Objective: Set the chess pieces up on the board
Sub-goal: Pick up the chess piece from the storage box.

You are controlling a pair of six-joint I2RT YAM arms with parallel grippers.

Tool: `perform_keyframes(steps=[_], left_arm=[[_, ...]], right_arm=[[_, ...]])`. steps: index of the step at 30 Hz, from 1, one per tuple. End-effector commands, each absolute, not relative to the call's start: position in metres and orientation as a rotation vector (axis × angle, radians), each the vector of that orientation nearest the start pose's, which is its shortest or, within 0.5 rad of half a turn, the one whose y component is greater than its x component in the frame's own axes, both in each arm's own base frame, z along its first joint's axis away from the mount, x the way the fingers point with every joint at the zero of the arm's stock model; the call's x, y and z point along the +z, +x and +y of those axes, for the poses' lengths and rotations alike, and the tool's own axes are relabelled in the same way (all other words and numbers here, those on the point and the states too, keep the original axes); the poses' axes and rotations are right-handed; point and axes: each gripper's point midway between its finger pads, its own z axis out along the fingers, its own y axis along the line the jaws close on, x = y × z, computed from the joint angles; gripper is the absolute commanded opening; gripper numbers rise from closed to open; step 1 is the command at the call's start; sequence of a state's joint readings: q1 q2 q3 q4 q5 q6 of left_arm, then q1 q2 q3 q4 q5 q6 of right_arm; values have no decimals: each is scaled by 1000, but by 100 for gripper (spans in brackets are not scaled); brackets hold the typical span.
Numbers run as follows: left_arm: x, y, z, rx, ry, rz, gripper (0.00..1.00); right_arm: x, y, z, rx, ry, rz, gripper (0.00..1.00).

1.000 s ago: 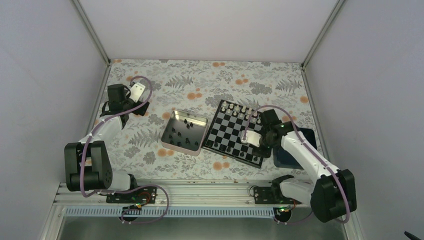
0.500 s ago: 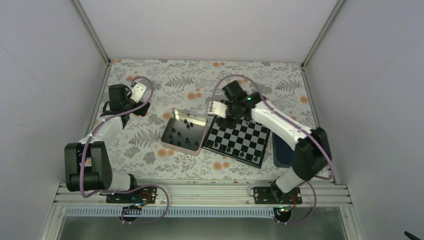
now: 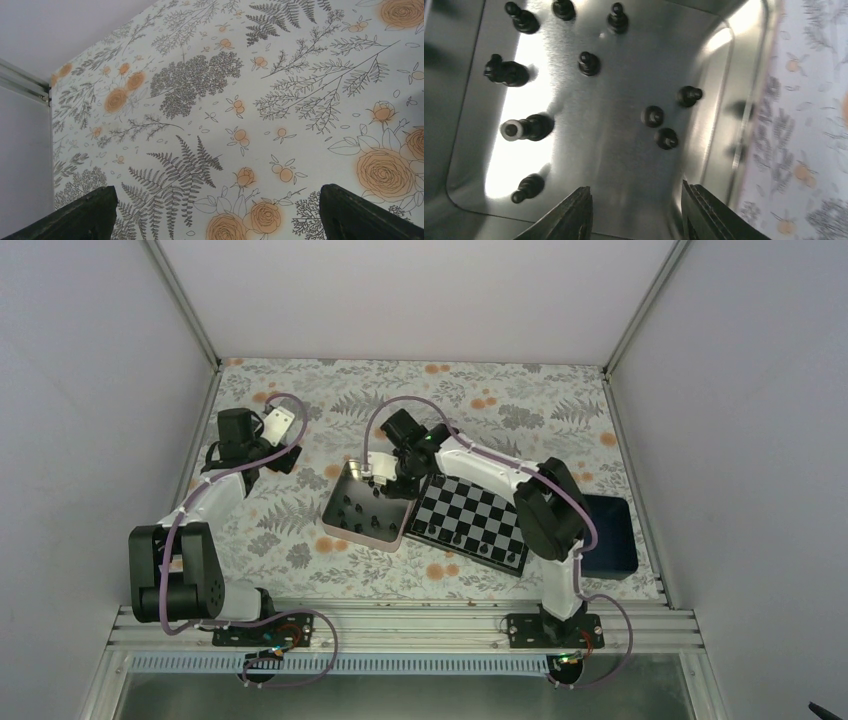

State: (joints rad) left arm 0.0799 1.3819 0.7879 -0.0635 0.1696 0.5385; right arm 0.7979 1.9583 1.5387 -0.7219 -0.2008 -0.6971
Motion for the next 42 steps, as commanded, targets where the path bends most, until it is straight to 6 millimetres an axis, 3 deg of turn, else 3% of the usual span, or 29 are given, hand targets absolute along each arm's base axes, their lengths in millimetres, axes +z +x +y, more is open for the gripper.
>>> perform_keyframes(steps=[1, 5, 11, 18, 25, 29, 37, 42], left_arm=[[142, 405, -5, 124, 625, 2114, 100], [140, 404, -5, 118, 631, 2117, 100], [138, 404, -6, 118, 635, 2118, 100], [138, 403, -6, 118, 635, 2116, 100], [138, 403, -5, 121, 630, 2116, 100], [137, 403, -4, 120, 631, 2117, 100], [136, 403, -5, 119, 632, 2117, 100], [136, 403, -5, 118, 632, 2118, 100]], right_arm=[[88, 267, 381, 434, -1993, 1897, 47], [81, 245, 387, 466, -2065, 1881, 49], [69, 230, 393, 500, -2122, 1881, 50], [51, 233, 399, 457, -2126, 1892, 50], [47, 236, 405, 469, -2113, 1882, 46], [49, 235, 408, 482, -2109, 1873, 40], [54, 235, 407, 471, -2105, 1862, 9], [79, 237, 401, 436, -2067, 1840, 4]])
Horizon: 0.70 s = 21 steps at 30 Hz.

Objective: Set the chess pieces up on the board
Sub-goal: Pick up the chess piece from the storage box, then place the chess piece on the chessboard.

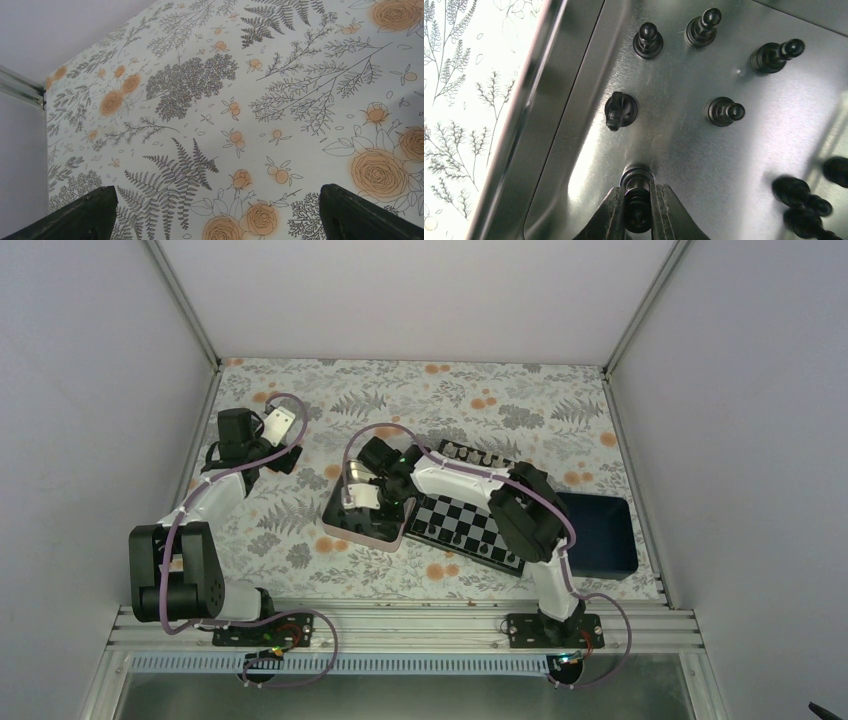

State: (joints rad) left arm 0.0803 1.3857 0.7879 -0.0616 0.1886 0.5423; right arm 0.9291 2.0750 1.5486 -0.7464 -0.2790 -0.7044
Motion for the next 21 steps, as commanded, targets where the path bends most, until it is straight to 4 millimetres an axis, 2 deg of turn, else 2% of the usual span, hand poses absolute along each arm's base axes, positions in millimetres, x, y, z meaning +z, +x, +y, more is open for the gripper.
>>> perform_keyframes(steps=[1, 6, 9, 10, 11, 15, 18, 21], left_arm=[[137, 403, -4, 120, 631, 2115, 100], [136, 403, -3, 124, 628, 2119, 100], [137, 403, -3, 126, 628, 2117, 100], [138, 403, -3, 128, 628, 2117, 100], [137, 403, -3, 126, 626, 2118, 100], [137, 403, -4, 124, 626, 2119, 100], [138, 404, -3, 126, 625, 2119, 100], [139, 404, -2, 131, 622, 2118, 100]], right_arm=[[86, 238, 399, 430, -2055, 1838, 4], [132, 238, 373, 401, -1970, 1839, 4], [155, 240, 346, 376, -1898, 1871, 4], [157, 242, 334, 366, -1877, 1896, 4], [168, 242, 320, 355, -1840, 1902, 4], [165, 242, 260, 304, -1739, 2014, 4], [155, 238, 219, 265, -1672, 2097, 4], [142, 229, 189, 244, -1634, 2156, 4]])
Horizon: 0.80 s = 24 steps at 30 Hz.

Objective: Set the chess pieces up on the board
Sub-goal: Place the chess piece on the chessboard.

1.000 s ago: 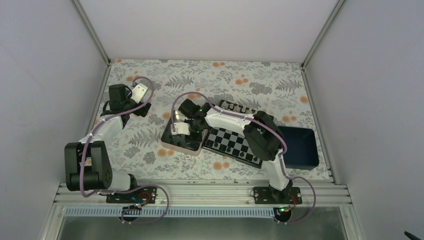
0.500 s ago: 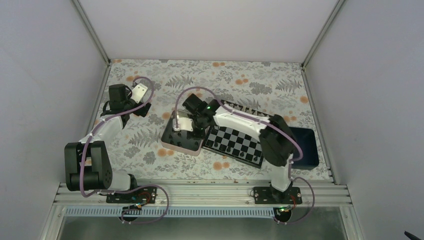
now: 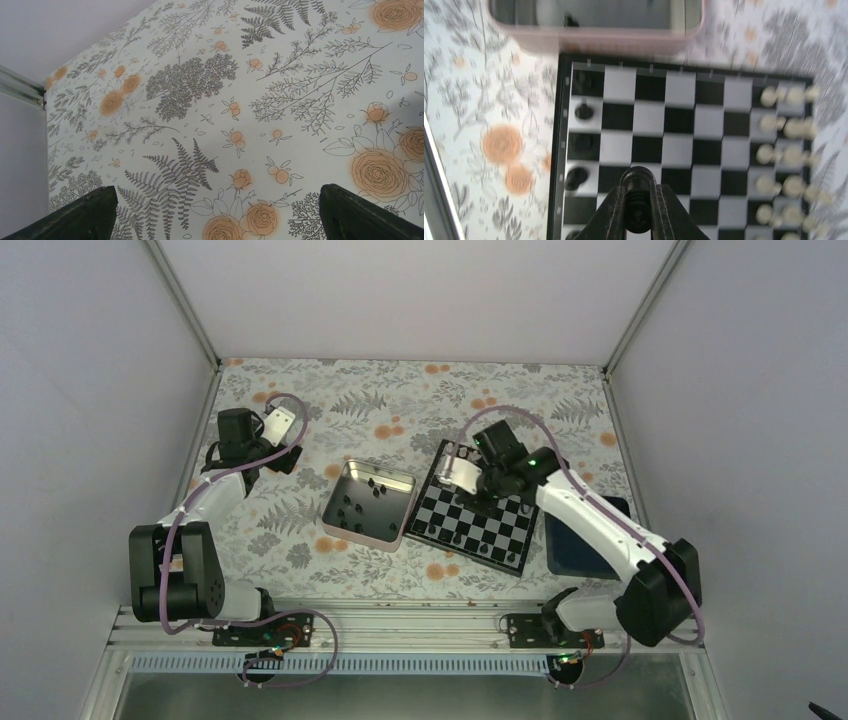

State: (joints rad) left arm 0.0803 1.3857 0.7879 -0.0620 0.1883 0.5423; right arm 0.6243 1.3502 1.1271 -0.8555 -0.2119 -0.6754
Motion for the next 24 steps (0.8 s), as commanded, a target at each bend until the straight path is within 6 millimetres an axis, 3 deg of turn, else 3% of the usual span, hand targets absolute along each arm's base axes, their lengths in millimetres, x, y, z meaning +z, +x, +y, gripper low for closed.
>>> perform_keyframes(steps=[1, 5, 12, 24], left_arm=[[138, 404, -3, 129, 622, 2120, 100], [138, 404, -3, 128, 624, 2122, 100], [141, 404, -2, 137, 620, 2117, 100], [135, 404, -2, 133, 623, 2132, 100]], right_arm=[[137, 225, 183, 244, -1631, 2174, 4], [112, 210, 172, 265, -1668, 2222, 4], [69, 200, 175, 343, -1738, 2259, 5], [53, 195, 177, 394, -1764, 2266, 5]])
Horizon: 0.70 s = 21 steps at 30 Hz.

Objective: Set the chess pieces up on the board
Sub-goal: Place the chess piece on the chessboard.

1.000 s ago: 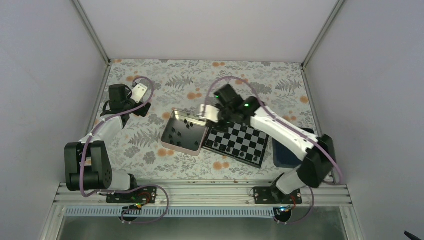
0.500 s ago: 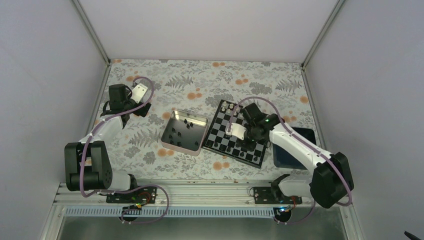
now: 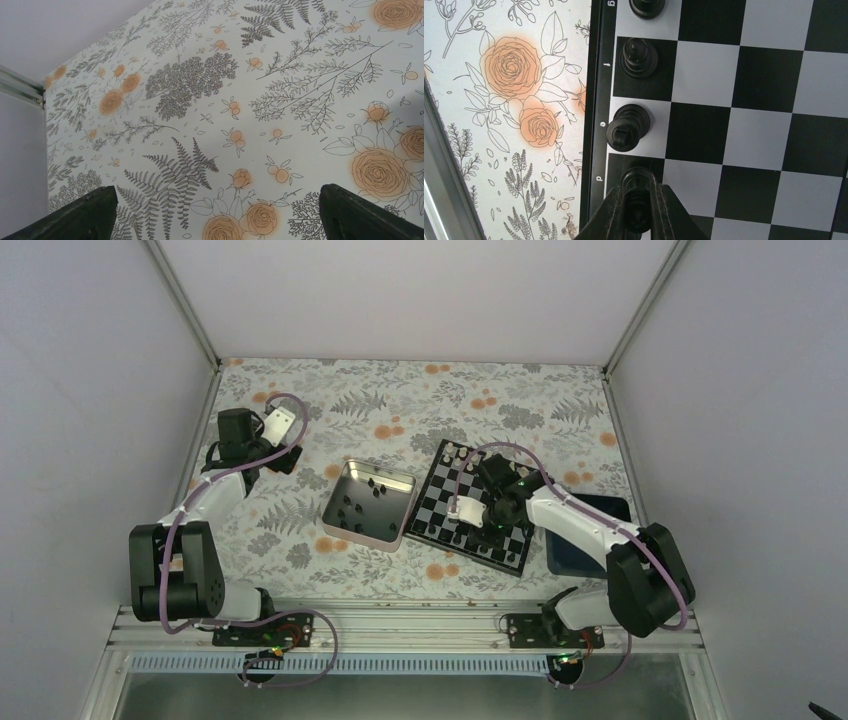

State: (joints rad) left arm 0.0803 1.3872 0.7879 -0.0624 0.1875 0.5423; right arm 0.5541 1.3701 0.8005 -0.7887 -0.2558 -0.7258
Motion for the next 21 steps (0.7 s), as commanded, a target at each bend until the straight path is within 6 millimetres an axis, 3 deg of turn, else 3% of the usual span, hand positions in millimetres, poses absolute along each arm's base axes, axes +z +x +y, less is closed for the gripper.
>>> perform_keyframes(steps=[1, 21], left_arm=[[134, 404, -2, 132, 623, 2132, 100], [129, 405, -1, 132, 626, 2143, 100]], right_arm=[[53, 194, 178, 401, -1770, 2267, 5], [47, 193, 172, 368, -1800, 2304, 6]])
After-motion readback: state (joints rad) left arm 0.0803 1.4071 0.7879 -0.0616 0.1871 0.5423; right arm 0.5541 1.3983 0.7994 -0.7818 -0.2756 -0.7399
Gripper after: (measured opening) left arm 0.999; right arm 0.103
